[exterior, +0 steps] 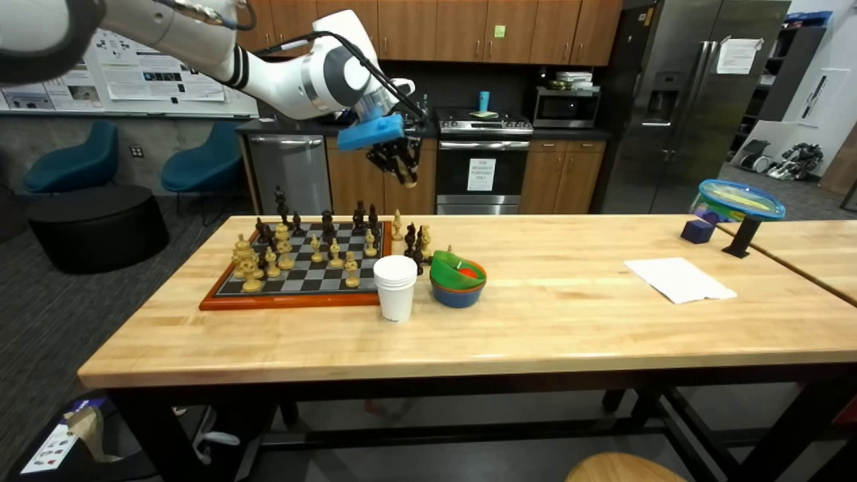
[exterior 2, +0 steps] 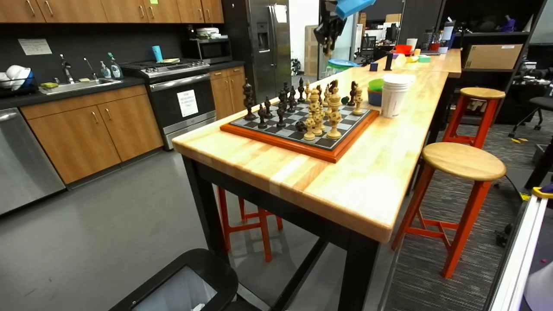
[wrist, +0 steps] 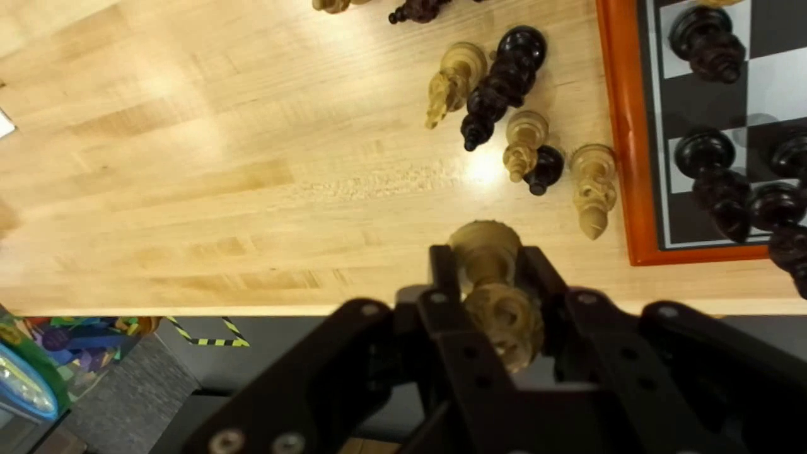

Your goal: Take the chess piece off of the chess board

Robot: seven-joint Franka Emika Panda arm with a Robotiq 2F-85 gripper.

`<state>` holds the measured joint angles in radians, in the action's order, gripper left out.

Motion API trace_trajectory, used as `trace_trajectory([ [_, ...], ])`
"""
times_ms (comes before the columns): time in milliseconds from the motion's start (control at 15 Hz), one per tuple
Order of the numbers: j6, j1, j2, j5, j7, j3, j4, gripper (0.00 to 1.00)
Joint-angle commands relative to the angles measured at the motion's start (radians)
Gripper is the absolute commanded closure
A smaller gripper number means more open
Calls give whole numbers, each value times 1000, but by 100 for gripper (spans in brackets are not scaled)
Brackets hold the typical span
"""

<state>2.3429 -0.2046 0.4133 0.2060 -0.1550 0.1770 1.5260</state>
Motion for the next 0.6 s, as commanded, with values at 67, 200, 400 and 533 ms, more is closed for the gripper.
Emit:
trace_trajectory([
  [67,-85,-43,162,-49,-11,-5,-196,93],
  [200,-120,-57,216,-60,3,-1,-263,93],
  [400,-175,-78,281,-72,16,5,-354,93],
  [533,-211,-94,315,-76,24,8,-405,93],
])
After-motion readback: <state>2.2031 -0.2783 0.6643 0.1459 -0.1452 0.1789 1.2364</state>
